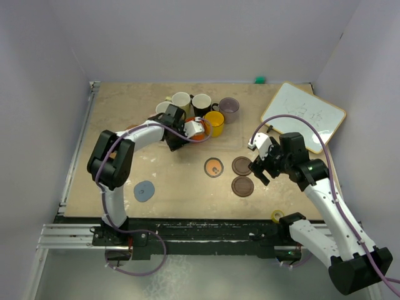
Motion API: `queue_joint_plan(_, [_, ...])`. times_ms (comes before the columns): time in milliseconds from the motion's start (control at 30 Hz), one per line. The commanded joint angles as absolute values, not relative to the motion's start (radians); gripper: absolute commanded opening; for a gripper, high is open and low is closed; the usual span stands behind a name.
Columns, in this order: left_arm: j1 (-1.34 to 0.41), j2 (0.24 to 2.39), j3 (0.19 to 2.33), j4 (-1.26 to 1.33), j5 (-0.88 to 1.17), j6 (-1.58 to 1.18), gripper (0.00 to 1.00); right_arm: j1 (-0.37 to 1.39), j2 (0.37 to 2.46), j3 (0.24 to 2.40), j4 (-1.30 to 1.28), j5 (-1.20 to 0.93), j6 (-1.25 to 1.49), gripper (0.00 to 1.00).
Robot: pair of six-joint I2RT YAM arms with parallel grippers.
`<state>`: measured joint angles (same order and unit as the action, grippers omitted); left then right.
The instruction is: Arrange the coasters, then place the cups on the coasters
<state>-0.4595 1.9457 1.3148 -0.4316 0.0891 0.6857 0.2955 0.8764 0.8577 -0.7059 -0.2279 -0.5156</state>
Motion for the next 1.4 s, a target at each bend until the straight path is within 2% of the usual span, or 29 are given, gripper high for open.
queue_joint_plan(0, [-0.450,1.821,1.313,-0.416,0.151,0.650,0.56,0.293,0.868,0.851,-0.708,-0.255,-0.528,0.88])
queue_joint_plan(267, [-0.374,1.624,1.257,-0.501,0.213,0.589,0.63,0.293,0.872,0.857,-0.687,-0.242,-0.535,0.88])
queue_joint_plan(567, [-0.049,1.571,1.245,-0.575,0.318,0.547,0.63,0.295,0.856,0.855,-0.687,-0.250,-0.535,0.88])
queue_joint_plan(733, [0.043,1.520,1.165,-0.702,0.412,0.780,0.63,0.295,0.851,0.851,-0.689,-0.255,-0.537,0.88])
queue_joint_plan(1000, [0.048,1.432,0.979,-0.942,0.438,1.246,0.64,0.301,0.847,0.854,-0.694,-0.253,-0.546,0.88])
queue_joint_plan(1167, [0.036,1.402,0.890,-0.977,0.389,1.389,0.72,0.301,0.841,0.850,-0.691,-0.253,-0.547,0.88])
queue_joint_plan(1367, [-0.038,1.341,0.792,-0.930,0.288,1.477,0.74,0.302,0.839,0.847,-0.691,-0.252,-0.551,0.88])
